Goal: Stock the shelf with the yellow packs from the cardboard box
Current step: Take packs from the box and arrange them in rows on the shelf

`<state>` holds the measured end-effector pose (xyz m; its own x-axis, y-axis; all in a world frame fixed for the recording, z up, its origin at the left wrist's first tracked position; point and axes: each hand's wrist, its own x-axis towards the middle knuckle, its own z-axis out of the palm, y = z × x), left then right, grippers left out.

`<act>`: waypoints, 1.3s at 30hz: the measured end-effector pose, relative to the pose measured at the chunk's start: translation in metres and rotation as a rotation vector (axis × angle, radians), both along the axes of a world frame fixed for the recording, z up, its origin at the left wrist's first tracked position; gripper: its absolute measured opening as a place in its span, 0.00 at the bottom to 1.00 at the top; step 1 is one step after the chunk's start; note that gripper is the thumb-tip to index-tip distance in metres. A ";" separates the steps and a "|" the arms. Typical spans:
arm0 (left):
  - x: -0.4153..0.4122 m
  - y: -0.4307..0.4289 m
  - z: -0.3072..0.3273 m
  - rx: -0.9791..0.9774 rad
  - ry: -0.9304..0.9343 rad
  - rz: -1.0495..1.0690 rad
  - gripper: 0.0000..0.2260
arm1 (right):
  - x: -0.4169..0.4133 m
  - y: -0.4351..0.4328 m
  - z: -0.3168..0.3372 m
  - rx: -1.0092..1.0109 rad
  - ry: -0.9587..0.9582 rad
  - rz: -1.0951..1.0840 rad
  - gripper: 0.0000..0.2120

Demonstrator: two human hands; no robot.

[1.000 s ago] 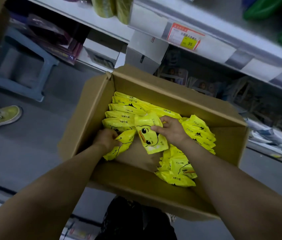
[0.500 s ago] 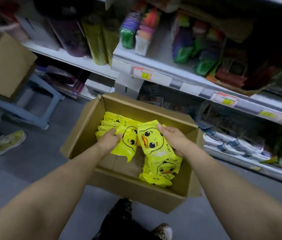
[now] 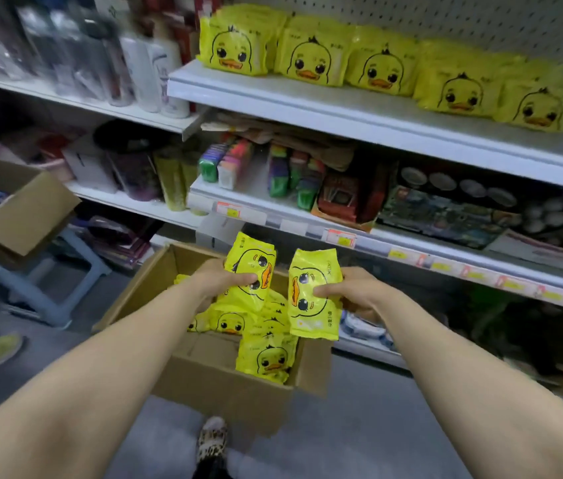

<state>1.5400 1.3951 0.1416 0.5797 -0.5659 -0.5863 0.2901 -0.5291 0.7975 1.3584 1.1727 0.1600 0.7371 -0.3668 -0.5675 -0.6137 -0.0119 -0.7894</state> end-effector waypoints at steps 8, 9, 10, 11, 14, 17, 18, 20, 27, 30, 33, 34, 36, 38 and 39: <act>0.000 -0.037 0.108 -0.096 -0.203 -0.109 0.18 | -0.019 -0.038 0.084 -0.314 -0.110 0.084 0.21; 0.005 -0.044 0.118 -0.103 -0.231 -0.132 0.18 | -0.019 -0.041 0.097 -0.362 -0.122 0.109 0.17; 0.013 -0.051 0.128 -0.110 -0.265 -0.159 0.17 | -0.017 -0.046 0.107 -0.412 -0.130 0.131 0.14; 0.021 -0.059 0.139 -0.110 -0.303 -0.186 0.17 | -0.013 -0.050 0.118 -0.467 -0.137 0.149 0.13; 0.051 -0.085 0.166 -0.072 -0.426 -0.295 0.15 | 0.001 -0.065 0.143 -0.597 -0.153 0.222 0.15; 0.084 -0.113 0.190 0.009 -0.574 -0.394 0.17 | 0.017 -0.079 0.166 -0.657 -0.154 0.227 0.12; 0.095 -0.123 0.198 0.029 -0.612 -0.416 0.19 | 0.022 -0.084 0.173 -0.656 -0.152 0.223 0.11; 0.116 -0.144 0.211 0.060 -0.696 -0.442 0.25 | 0.032 -0.096 0.185 -0.666 -0.129 0.220 0.11; 0.177 -0.214 0.253 0.058 -0.835 -0.496 0.37 | 0.066 -0.126 0.212 -0.725 -0.119 0.189 0.16; 0.199 -0.239 0.261 0.096 -0.932 -0.553 0.41 | 0.078 -0.132 0.218 -0.762 -0.151 0.177 0.14; 0.215 -0.260 0.262 0.192 -0.986 -0.596 0.40 | 0.090 -0.136 0.220 -0.786 -0.159 0.164 0.13; 0.220 -0.265 0.262 0.248 -1.001 -0.611 0.38 | 0.094 -0.136 0.222 -0.797 -0.154 0.162 0.14; 0.232 -0.276 0.261 0.288 -1.021 -0.671 0.37 | 0.099 -0.137 0.224 -0.814 -0.139 0.148 0.14; 0.243 -0.286 0.261 0.241 -1.077 -0.754 0.41 | 0.104 -0.138 0.223 -0.808 -0.132 0.136 0.12; 0.246 -0.289 0.261 0.225 -1.117 -0.782 0.42 | 0.106 -0.139 0.222 -0.807 -0.128 0.132 0.12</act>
<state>1.7862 1.1060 0.4030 0.3770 -0.9146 -0.1463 -0.8696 -0.4038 0.2841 1.4642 1.0341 0.3816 0.8436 -0.5318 -0.0752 -0.4737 -0.6707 -0.5708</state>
